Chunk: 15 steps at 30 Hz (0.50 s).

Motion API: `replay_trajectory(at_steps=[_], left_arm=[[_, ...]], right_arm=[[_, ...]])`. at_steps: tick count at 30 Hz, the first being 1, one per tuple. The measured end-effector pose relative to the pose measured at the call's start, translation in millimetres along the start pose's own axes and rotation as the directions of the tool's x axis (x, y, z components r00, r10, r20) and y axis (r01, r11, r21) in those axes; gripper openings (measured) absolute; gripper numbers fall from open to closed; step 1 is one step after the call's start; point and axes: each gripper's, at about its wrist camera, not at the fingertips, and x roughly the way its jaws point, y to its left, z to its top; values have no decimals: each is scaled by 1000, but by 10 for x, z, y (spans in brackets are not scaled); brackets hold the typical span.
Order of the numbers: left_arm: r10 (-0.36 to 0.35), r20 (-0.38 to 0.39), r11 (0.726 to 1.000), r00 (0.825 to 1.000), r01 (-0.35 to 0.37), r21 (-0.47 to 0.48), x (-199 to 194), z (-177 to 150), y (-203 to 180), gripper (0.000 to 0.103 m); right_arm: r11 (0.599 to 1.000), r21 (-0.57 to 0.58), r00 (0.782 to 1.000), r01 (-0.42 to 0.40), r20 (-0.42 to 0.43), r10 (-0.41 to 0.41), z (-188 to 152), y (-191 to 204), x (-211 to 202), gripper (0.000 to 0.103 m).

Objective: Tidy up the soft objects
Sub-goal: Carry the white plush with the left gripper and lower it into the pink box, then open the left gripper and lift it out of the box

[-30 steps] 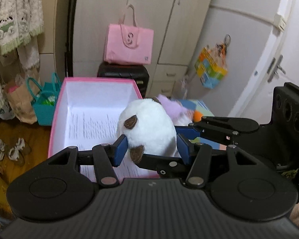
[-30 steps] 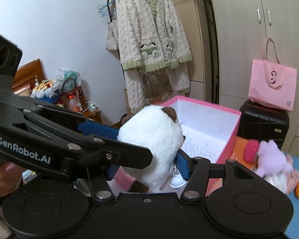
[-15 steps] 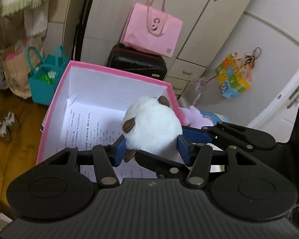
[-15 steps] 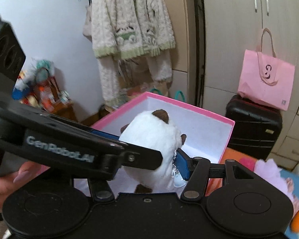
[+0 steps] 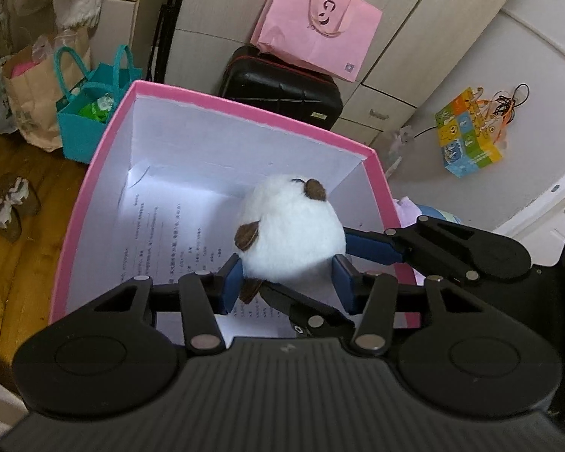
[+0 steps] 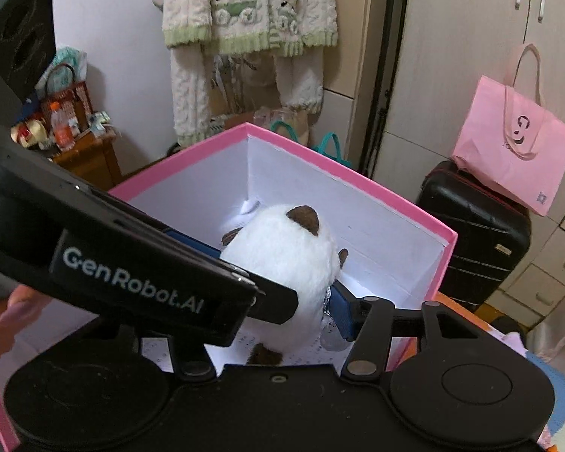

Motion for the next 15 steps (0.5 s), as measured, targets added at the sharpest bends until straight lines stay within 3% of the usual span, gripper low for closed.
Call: replay_trajectory(at_steps=[6,15], left_arm=[[-1,37,999,999,0,43,-11,-31,-71,53],[30,116,984,993,-49,171,-428,-137,-254,55]], right_arm=[[999,30,1000,12,-1,-12,-19,-68,-5,63],[999,30,999,-19,45,18,-92,-13,-331,63]])
